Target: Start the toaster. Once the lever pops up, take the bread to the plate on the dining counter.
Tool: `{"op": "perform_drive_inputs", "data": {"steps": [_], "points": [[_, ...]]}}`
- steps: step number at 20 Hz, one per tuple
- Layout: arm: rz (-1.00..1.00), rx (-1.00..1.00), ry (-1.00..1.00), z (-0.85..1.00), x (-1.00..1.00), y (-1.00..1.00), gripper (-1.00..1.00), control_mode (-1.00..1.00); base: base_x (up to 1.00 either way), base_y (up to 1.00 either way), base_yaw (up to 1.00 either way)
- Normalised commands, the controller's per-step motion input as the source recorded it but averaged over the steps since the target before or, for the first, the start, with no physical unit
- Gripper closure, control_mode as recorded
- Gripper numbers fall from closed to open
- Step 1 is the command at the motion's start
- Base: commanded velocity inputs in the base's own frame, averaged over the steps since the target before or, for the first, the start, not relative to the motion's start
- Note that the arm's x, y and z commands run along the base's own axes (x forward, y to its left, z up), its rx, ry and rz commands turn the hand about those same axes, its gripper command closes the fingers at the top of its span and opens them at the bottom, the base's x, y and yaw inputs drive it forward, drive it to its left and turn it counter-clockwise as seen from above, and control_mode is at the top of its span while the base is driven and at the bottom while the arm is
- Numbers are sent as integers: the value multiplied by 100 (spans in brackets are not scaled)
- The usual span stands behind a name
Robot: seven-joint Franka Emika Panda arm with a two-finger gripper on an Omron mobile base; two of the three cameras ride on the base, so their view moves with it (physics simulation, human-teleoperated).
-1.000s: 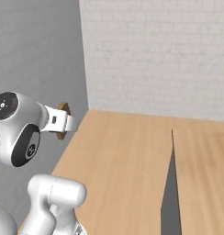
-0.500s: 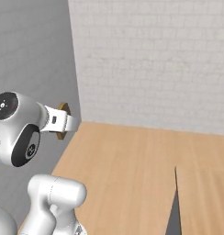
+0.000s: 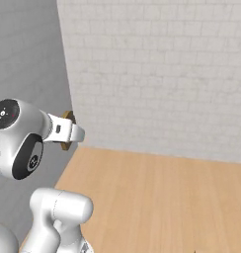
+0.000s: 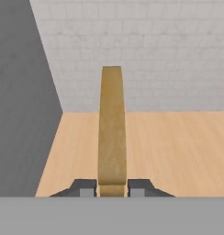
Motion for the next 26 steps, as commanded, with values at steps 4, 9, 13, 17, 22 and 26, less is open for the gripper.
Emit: {"op": "perform_drive_inputs", "data": {"steps": [4,9,13,17,22,26], "points": [[0,0,0,0,0,0,100,100,98,0,-9],[0,0,0,0,0,0,100,100,75,-1,-37],[0,0,0,0,0,0,100,100,40,0,-71],[0,0,0,0,0,0,100,100,29,5,-78],[0,0,0,0,0,0,100,100,28,20,-81],[0,0,0,0,0,0,100,100,31,21,-79]]}}
